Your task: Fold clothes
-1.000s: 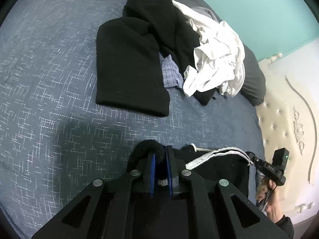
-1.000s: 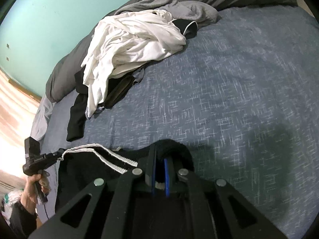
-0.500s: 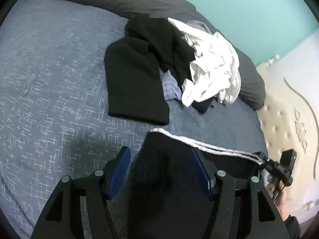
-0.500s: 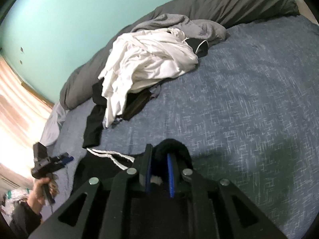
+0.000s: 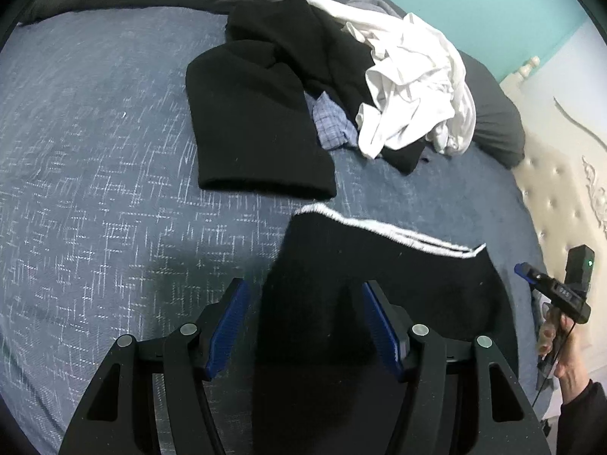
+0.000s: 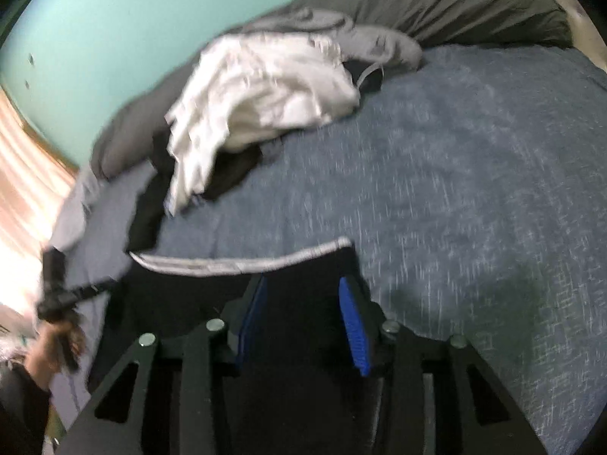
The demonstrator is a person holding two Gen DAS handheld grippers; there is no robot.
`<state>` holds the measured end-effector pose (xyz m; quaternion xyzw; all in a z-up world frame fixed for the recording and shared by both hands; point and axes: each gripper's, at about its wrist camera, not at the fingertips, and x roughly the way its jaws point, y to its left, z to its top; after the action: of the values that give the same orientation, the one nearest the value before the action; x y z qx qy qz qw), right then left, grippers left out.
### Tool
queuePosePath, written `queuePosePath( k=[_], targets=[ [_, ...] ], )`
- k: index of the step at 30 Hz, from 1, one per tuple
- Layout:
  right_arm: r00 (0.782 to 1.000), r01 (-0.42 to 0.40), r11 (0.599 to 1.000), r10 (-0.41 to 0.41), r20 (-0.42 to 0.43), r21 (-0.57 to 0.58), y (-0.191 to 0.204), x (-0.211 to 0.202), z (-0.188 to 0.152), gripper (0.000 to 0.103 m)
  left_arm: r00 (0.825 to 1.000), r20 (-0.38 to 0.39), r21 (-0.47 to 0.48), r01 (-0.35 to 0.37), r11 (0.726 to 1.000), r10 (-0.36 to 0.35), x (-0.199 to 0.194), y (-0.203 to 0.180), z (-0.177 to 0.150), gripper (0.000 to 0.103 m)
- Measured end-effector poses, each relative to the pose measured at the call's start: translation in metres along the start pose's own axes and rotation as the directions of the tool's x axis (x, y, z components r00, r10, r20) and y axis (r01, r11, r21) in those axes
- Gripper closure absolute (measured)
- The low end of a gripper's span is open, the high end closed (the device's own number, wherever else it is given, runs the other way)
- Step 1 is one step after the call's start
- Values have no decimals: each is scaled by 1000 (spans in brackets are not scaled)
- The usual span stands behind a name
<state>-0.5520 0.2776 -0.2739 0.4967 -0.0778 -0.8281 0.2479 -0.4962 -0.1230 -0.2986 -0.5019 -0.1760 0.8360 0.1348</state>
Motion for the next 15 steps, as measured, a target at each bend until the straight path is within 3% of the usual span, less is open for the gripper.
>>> queuePosePath(
  k=[3,7,15],
  targets=[
    [994,70,997,-71,-80,-23,1,23,-10,62,1000,-20,7,-15,1000,16,3,3,-5,38],
    [991,112,993,-114,-66,-42,0,22,-18,62,1000,-22,-1,-18,1000,18,-5,10,-13,38],
    [999,47,998,-47,-21,35,-4,-26,-57,62,999,-35,-11,13,1000,-13,-46,22,-51,38]
  ],
)
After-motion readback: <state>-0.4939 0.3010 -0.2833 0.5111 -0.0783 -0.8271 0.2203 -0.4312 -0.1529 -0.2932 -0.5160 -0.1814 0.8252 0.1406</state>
